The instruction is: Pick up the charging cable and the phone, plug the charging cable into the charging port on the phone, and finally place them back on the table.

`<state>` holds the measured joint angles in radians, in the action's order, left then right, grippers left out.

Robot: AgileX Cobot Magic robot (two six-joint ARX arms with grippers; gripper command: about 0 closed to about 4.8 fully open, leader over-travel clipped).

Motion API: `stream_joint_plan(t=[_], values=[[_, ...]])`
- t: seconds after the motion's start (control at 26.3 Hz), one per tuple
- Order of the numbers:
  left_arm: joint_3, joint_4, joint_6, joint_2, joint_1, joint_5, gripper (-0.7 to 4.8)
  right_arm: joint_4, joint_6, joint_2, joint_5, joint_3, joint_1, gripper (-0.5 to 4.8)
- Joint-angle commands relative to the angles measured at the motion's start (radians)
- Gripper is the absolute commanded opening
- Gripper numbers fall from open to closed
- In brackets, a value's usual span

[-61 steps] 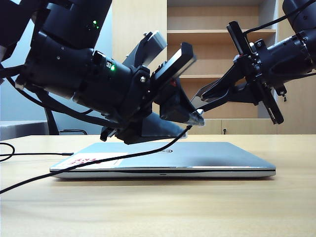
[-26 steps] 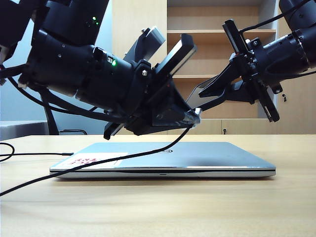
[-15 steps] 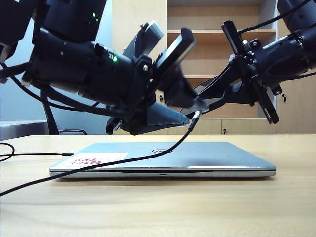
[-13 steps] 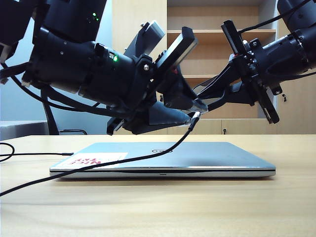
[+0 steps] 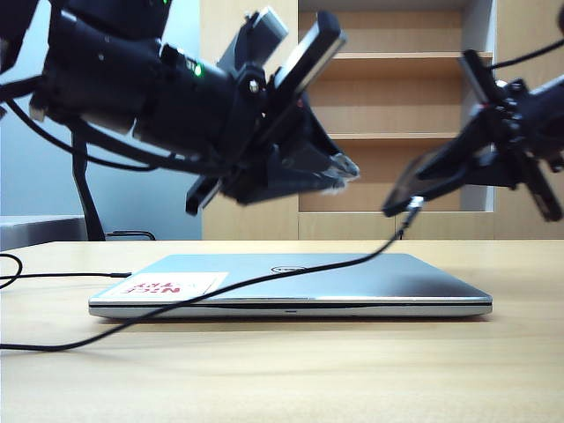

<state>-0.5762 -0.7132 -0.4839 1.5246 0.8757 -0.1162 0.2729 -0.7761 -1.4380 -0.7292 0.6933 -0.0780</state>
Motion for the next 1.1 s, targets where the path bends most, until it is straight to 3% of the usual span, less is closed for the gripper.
stream_joint_plan(t=[0.04,0.27,0.42,0.46,0.57,0.84,1.1], values=[[-0.012,0.012,0.047,-0.044,0.000,0.000,-0.06,-0.050,0.056,0.010,-0.098,0.010,0.085,-0.06],[-0.097,0.230,0.093,-0.100,-0.031,0.000,-0.06,-0.180,0.158,0.010,-0.130,0.016,0.191,-0.06],[-0.163,0.361,0.095,-0.132,-0.079,0.000,-0.06,-0.431,0.378,0.010,-0.105,0.088,0.228,-0.06],[-0.183,0.388,0.095,-0.153,-0.108,0.000,-0.06,-0.559,0.490,0.008,-0.063,0.139,0.231,-0.06],[-0.193,0.391,0.098,-0.193,-0.144,0.000,-0.06,-0.698,0.605,-0.015,-0.029,0.222,0.231,-0.06],[-0.192,0.476,0.137,-0.235,-0.163,0.000,-0.06,-0.871,0.688,-0.185,-0.033,0.411,0.225,-0.06],[-0.192,0.471,0.137,-0.235,-0.163,0.000,-0.06,-0.924,0.707,-0.294,-0.036,0.482,0.211,-0.06]])
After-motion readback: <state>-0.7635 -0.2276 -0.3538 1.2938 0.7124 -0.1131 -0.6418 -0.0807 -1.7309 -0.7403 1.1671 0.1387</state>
